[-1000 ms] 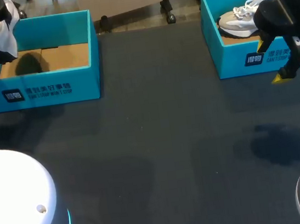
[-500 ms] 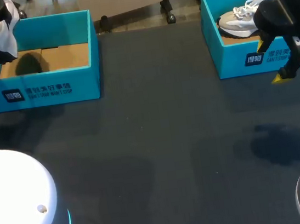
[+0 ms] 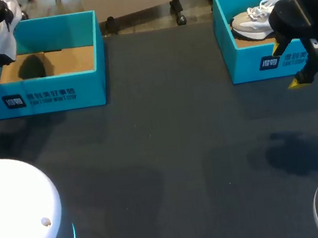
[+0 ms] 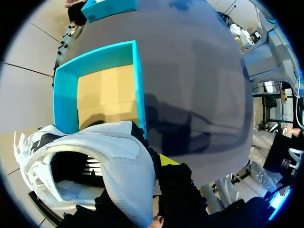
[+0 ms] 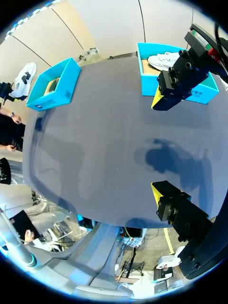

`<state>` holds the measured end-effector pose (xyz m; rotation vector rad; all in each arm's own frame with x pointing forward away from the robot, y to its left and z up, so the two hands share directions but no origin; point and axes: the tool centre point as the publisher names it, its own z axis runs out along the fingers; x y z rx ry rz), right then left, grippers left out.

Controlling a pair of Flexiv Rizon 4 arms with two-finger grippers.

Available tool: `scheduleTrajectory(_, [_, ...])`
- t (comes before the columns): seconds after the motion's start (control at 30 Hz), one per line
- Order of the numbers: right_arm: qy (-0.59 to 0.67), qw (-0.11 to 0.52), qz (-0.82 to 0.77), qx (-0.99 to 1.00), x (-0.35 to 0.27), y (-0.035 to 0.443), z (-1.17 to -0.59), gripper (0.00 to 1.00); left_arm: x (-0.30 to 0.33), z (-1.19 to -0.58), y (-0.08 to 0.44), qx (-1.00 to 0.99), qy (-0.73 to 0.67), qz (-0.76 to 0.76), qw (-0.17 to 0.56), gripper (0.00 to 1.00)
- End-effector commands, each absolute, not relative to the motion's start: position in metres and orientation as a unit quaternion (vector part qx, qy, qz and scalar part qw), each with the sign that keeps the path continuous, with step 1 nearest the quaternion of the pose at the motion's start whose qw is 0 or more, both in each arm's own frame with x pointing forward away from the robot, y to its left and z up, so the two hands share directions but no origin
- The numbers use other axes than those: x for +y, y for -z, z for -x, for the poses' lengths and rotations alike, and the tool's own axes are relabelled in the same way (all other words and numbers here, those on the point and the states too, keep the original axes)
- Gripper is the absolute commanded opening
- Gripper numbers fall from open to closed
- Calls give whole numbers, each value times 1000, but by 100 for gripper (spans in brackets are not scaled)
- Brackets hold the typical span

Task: Take the shoe out of the shoebox, open the shoe tongue, remove and reinsert the insole, then place the shoe into the shoebox

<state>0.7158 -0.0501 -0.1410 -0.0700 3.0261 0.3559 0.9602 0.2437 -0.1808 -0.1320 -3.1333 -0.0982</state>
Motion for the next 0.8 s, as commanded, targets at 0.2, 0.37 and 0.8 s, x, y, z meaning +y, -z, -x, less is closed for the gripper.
scheduleTrajectory(0.2, [-115,45,22,992,-49,141,-718,100,274,-980,184,-988,34,148,14,0])
scheduleTrajectory(0.37, [-115,45,22,992,-49,141,-718,100,289,-985,186,-968,60,245,-6,0])
scheduleTrajectory(0.8, [-115,45,22,992,-49,141,-718,100,307,-986,188,-908,91,409,0,0])
